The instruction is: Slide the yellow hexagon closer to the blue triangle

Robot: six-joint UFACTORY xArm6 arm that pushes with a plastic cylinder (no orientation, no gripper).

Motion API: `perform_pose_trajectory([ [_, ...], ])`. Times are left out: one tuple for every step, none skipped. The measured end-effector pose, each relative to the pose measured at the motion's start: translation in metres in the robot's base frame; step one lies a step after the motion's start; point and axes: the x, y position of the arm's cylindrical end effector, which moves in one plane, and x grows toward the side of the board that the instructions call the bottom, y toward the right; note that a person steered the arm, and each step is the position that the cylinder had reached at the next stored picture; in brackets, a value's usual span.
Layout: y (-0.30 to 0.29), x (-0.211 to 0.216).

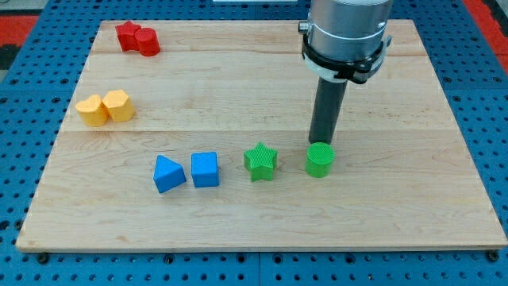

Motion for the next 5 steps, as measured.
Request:
perform_pose_trajectory([
  [0.000,-0.023],
  [-0.080,-0.076],
  [-0.202,-0.076],
  [-0.275,-0.104],
  [-0.304,-0.116],
])
